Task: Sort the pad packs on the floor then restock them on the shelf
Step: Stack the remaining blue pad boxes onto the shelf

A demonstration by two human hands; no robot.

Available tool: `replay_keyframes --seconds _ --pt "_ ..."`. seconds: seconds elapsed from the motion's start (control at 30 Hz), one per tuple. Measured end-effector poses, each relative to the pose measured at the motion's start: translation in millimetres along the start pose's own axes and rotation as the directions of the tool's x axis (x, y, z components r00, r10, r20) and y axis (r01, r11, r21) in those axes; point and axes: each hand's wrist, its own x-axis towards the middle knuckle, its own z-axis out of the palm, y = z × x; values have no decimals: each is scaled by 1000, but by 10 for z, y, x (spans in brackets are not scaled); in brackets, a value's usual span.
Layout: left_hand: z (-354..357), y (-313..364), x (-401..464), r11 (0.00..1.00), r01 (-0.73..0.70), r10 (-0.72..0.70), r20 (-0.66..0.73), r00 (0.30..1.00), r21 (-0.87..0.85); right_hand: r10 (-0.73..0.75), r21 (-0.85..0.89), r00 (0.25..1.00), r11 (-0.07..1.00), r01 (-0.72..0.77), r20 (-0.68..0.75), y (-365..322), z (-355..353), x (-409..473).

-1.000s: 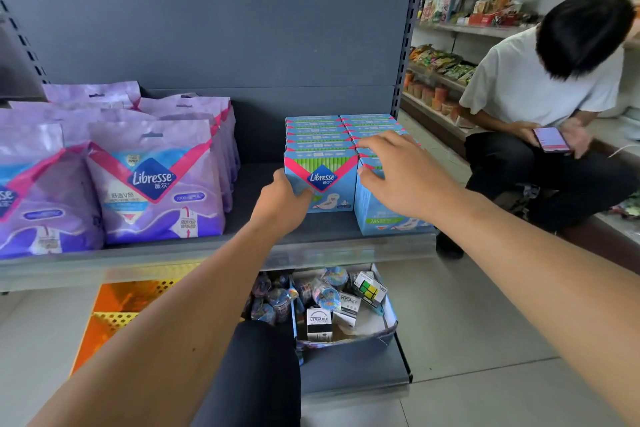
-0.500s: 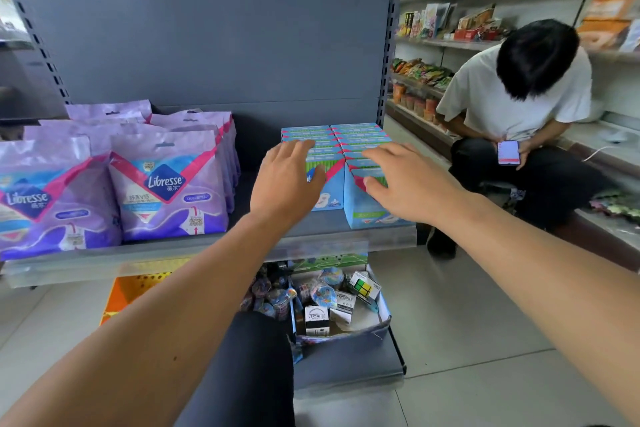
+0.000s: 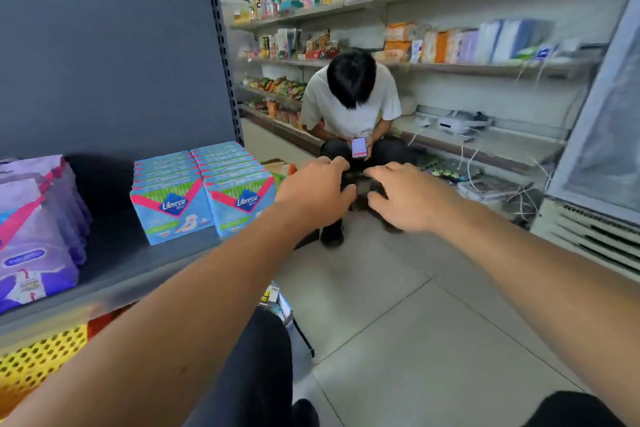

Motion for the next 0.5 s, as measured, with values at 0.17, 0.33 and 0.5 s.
replay_keyframes --seconds 0.17,0.33,0.5 --pt "424 807 239 976 -189 202 122 972 -105 230 -31 971 973 -229 65 703 42 -638" --pt "910 1707 397 890 -377 431 205 879 -256 487 -107 863 873 -476 136 1391 62 -1438" --pt "1476 2630 355 773 -513 616 250 747 -372 717 -150 678 697 -701 162 2015 136 -2179"
